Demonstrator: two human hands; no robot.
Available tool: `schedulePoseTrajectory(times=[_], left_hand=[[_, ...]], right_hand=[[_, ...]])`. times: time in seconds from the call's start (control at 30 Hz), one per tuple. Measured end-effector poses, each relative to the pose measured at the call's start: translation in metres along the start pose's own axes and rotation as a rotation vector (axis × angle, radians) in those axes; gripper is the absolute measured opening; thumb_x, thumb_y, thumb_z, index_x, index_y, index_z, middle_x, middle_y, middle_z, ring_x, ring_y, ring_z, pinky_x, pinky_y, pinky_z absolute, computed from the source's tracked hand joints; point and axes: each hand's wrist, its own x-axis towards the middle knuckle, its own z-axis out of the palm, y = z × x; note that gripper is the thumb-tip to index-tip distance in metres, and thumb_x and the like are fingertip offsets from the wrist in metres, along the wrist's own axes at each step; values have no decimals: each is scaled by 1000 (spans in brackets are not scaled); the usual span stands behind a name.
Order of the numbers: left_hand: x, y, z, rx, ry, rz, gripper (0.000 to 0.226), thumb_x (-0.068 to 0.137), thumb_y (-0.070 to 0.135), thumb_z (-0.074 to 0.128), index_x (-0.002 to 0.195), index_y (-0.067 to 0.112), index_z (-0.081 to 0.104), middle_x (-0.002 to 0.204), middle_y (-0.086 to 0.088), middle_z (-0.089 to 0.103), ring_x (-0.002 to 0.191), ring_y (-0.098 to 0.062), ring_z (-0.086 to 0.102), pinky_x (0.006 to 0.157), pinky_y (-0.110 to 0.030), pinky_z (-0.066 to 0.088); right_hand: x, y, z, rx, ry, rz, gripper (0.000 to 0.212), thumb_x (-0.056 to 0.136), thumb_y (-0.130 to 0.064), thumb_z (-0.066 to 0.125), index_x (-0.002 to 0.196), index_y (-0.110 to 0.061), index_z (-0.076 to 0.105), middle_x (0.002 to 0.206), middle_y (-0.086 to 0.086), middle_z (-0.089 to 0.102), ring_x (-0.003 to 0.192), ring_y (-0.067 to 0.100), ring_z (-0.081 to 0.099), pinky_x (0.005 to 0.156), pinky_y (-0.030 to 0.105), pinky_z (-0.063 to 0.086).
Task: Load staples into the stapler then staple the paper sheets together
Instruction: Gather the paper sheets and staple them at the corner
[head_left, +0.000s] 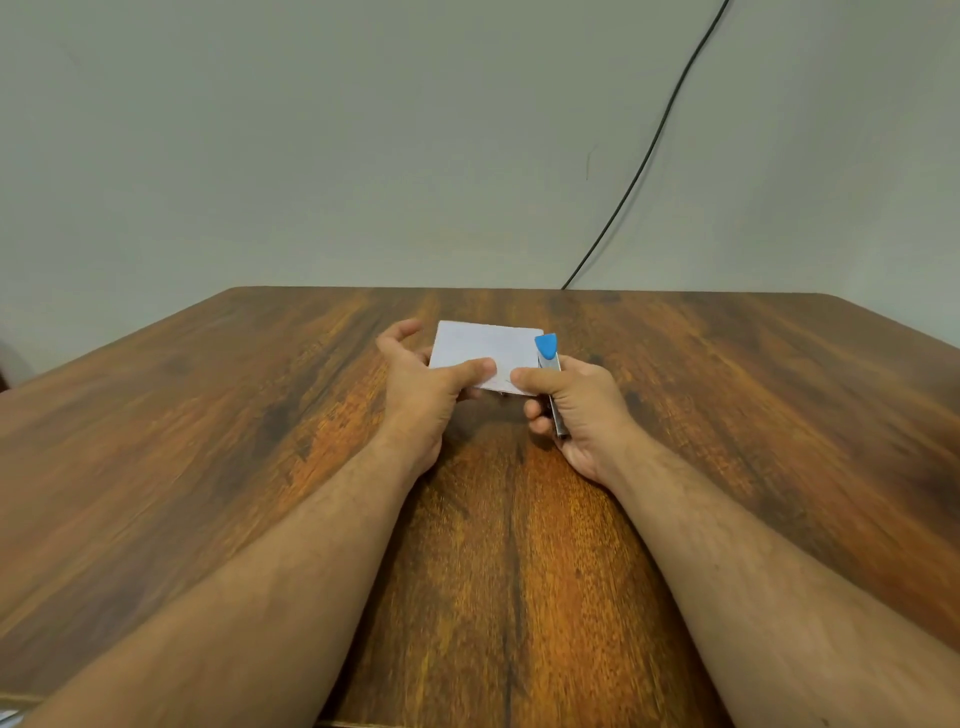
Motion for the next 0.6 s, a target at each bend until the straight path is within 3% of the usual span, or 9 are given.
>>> schedulePoseTrajectory(times=[0.1, 0.2, 0.3, 0.43, 0.5, 0.6], left_hand=[[1, 0, 0, -89, 63, 11, 79, 72, 0, 85, 123, 25, 30, 109, -11, 63, 75, -16, 68, 72, -31, 57], [1, -1, 2, -45, 48, 12, 72, 75, 9, 85, 122, 24, 32, 112, -10, 59, 99, -22, 67, 85, -38, 60], [0, -5, 3, 41, -94, 30, 63, 77, 9, 83, 115, 31, 37, 124, -16, 53, 113, -30, 63, 87, -43, 61], [-2, -6, 5, 163, -257, 110, 34, 91, 3, 68, 108, 31, 60, 114, -20, 63, 96, -31, 70, 82, -38, 61], [-2, -5, 5, 164, -255, 96, 30, 96, -1, 57, 102, 23, 73, 111, -16, 70, 92, -24, 72, 85, -38, 60], [-1, -2, 4, 83, -177, 21, 29, 94, -3, 55, 97, 16, 76, 105, -16, 73, 89, -24, 71, 86, -39, 60]], right_hand=[[-3, -1, 2, -5, -24, -8, 35, 86, -3, 74, 120, -4, 64, 70, 7, 67, 44, 8, 52, 36, 19, 39], [-7, -3, 2, -5, -30, 7, 18, 89, -5, 72, 105, -12, 65, 73, 9, 69, 46, 8, 52, 38, 18, 40], [-6, -3, 2, 3, -4, -7, 15, 90, -7, 72, 102, -14, 65, 74, 8, 70, 46, 7, 53, 38, 19, 40], [-5, -2, 2, 11, 12, -11, 17, 90, -8, 73, 105, -12, 66, 72, 7, 67, 45, 8, 52, 37, 19, 38], [-6, -1, 3, -3, -10, -24, 19, 90, -11, 73, 108, -11, 66, 72, 6, 66, 45, 8, 51, 36, 19, 37], [-7, 0, 5, -14, -45, -40, 31, 91, -23, 73, 115, -5, 66, 76, 8, 67, 44, 11, 47, 34, 18, 33]])
